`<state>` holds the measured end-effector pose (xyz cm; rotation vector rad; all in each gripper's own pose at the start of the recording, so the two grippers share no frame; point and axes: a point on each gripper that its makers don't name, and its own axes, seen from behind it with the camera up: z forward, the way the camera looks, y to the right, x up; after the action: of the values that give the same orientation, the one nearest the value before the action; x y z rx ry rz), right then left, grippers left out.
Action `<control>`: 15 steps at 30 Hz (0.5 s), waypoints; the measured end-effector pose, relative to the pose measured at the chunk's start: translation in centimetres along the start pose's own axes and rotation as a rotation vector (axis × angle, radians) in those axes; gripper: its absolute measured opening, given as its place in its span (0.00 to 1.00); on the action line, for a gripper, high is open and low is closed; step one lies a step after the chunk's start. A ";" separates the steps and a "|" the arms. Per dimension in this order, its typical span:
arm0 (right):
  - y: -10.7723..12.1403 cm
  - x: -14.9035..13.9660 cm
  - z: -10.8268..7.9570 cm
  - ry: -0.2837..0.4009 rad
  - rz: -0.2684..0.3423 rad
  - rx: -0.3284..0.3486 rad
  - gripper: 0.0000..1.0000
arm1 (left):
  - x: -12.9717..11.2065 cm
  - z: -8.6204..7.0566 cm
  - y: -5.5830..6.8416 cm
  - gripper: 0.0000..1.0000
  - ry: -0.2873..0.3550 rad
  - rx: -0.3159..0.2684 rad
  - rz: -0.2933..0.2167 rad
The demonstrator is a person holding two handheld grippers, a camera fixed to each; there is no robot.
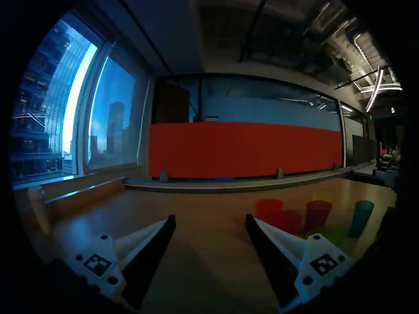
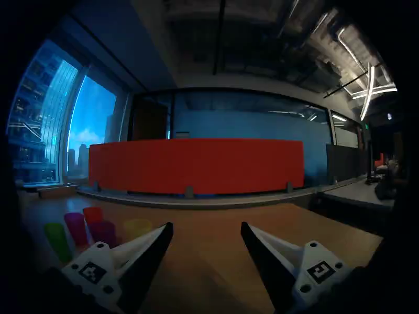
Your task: Pour water
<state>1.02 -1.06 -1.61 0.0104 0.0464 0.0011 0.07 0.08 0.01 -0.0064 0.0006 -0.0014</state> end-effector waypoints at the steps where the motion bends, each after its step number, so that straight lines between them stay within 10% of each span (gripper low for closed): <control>1: 0.0 -0.1 0.0 -0.003 -0.004 -0.001 1.00 | 0.0 0.0 0.0 0.99 0.000 0.000 0.000; 15: 0.3 -1.3 0.0 -0.037 -0.004 -0.010 1.00 | 0.0 0.0 0.0 0.99 0.000 0.000 0.000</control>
<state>-0.28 -0.79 -1.50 0.0002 0.0095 -0.0026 0.09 0.10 -0.01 -0.0061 0.0007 -0.0014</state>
